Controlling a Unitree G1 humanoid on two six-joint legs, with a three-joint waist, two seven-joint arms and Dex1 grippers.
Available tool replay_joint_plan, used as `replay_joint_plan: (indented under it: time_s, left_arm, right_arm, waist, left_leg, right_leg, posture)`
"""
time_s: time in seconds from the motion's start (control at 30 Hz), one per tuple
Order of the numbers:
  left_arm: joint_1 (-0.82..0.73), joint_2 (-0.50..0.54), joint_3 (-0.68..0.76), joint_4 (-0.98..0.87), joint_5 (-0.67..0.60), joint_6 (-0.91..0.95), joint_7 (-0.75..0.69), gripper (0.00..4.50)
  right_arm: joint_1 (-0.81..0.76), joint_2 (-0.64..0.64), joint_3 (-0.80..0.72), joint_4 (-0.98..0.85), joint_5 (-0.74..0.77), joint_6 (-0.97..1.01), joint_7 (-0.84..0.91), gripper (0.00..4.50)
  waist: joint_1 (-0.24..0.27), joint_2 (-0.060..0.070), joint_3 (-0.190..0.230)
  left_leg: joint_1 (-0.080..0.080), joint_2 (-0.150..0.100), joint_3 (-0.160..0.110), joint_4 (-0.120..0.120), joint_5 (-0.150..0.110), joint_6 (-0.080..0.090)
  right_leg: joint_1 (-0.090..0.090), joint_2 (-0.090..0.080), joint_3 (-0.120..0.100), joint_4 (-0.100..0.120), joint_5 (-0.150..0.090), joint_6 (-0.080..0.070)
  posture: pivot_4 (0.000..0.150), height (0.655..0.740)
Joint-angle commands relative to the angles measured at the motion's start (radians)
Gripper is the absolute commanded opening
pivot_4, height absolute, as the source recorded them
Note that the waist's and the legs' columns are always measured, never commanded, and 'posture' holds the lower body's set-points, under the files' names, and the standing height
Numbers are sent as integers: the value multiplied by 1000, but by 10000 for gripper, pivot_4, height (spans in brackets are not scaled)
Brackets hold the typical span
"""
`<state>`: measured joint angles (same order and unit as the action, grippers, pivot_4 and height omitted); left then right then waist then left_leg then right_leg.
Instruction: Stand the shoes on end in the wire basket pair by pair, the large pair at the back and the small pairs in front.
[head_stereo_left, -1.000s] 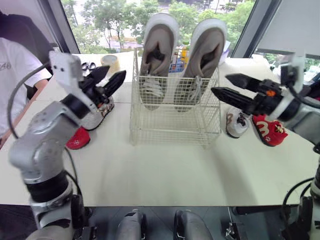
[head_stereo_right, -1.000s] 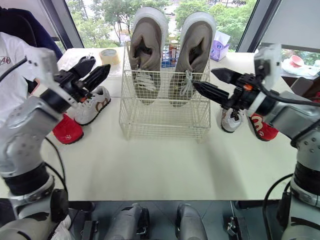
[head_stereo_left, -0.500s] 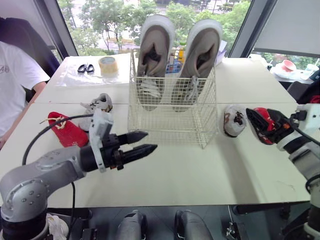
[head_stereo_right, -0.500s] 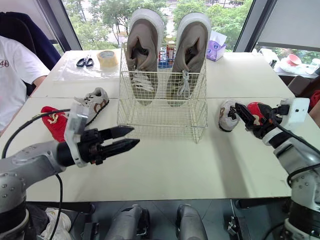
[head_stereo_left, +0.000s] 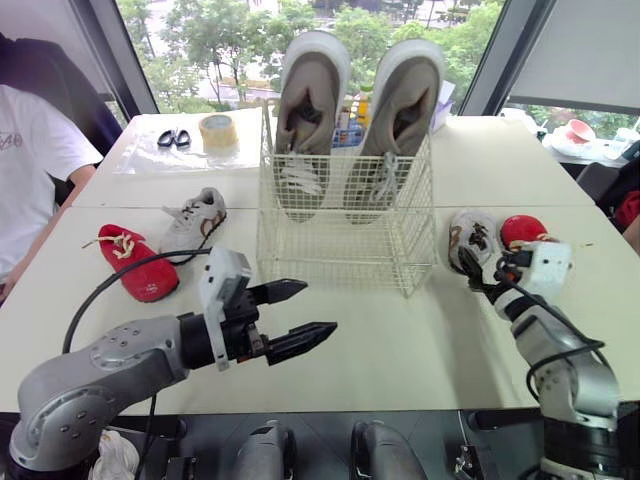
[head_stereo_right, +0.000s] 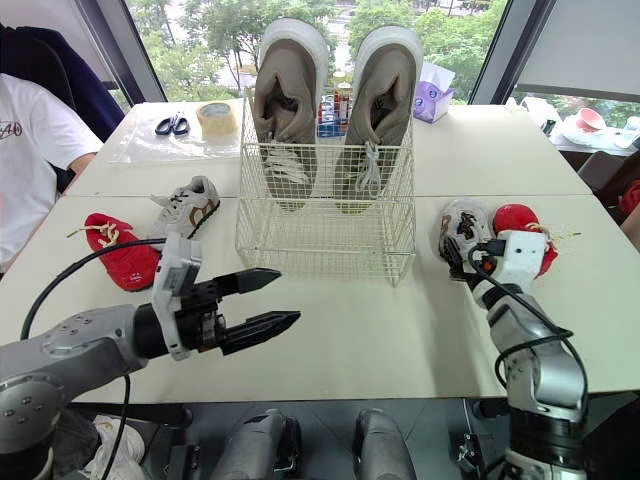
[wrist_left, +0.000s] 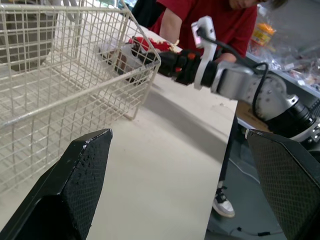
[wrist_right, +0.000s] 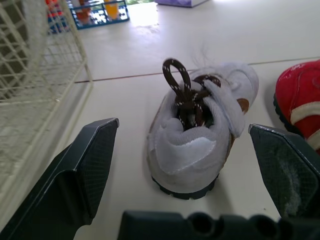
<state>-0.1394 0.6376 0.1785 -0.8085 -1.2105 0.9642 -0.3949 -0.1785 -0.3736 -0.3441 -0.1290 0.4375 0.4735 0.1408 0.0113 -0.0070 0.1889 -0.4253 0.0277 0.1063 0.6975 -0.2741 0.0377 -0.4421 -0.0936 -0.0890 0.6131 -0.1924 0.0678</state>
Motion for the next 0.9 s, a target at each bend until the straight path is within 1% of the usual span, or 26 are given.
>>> replay_joint_plan:
  time_s: [0.03,0.27,0.37,0.43,0.47,0.53,0.57,0.63,0.67,0.77,0.83,0.87,0.9]
  left_arm:
    - [-4,17,-4,-23,6,-41,9,44132]
    - [16,55,-9,-32,20,-66,23,44132]
    - [27,71,-5,-35,26,-74,20,45000]
    - [31,80,-2,-31,24,-81,17,45000]
    - [32,84,0,-28,22,-84,15,45000]
    - [34,96,7,-18,13,-86,5,45000]
    - [30,107,32,1,-35,-82,1,45000]
    - [13,128,99,56,-151,-87,-9,45000]
    - [-13,141,148,113,-244,-99,-1,45000]
    - [-67,171,227,227,-406,-118,19,45000]
    - [-174,169,268,355,-498,-159,63,45000]
    - [-213,169,279,400,-527,-169,77,45000]
    - [-286,154,283,460,-551,-197,105,45000]
  right_arm:
    - [-52,16,16,92,-55,-80,-4,45000]
    - [-192,53,36,400,-162,-204,-72,45000]
    - [-219,61,35,462,-180,-256,-84,36491]
    - [-225,66,39,474,-183,-271,-80,26309]
    - [-225,69,40,472,-181,-275,-77,22446]
    - [-224,76,37,461,-175,-274,-79,17841]
    - [-226,70,25,427,-171,-281,-85,16611]
    - [-244,37,9,345,-175,-310,-80,16611]
    - [-286,-9,-2,295,-184,-331,-72,16611]
    - [-385,-97,-20,231,-191,-361,-57,16611]
    - [-573,-211,-17,229,-185,-383,-1,16611]
    - [-638,-247,-9,234,-184,-391,23,16611]
    - [-751,-293,33,243,-175,-413,117,16611]
  waist:
    - [-1,0,0]
    - [-5,1,0]
    - [-4,1,0]
    - [-5,0,0]
    - [-6,0,0]
    - [-7,0,0]
    - [-8,0,0]
    - [-8,2,1]
    - [-7,4,2]
    - [-8,13,7]
    - [-9,17,11]
    - [-10,19,12]
    - [-11,19,12]
  left_leg:
    - [0,0,0,0,0,0]
    - [0,0,0,-1,0,0]
    - [0,0,0,-1,0,0]
    - [0,0,0,-1,0,0]
    - [0,0,0,-1,0,0]
    - [0,0,0,0,0,-1]
    - [1,0,0,-1,0,-1]
    - [0,1,0,-1,0,-1]
    - [0,1,0,-1,0,-1]
    - [-2,-1,1,0,1,-1]
    - [-1,-1,1,0,1,-1]
    - [-2,-1,1,0,1,-1]
    - [-2,-1,2,-1,1,-1]
  right_leg:
    - [0,0,0,0,0,0]
    - [0,0,0,0,0,0]
    - [0,0,0,0,0,0]
    - [0,0,0,0,0,0]
    - [0,0,0,0,0,0]
    - [0,0,0,0,0,0]
    - [0,0,0,0,0,0]
    - [0,0,0,0,0,0]
    - [-1,0,0,0,0,0]
    - [-3,-1,1,1,0,0]
    - [-3,-1,1,1,0,0]
    - [-3,-1,1,1,0,0]
    - [-4,0,2,1,0,1]
  posture:
    - [1500,7400]
    - [1500,7400]
    - [1500,7400]
    - [1500,7400]
    - [1500,7400]
    - [1500,7400]
    - [1500,7400]
    - [1500,7400]
    - [1500,7400]
    - [1500,7400]
    - [1500,7400]
    - [1500,7400]
    - [1500,7400]
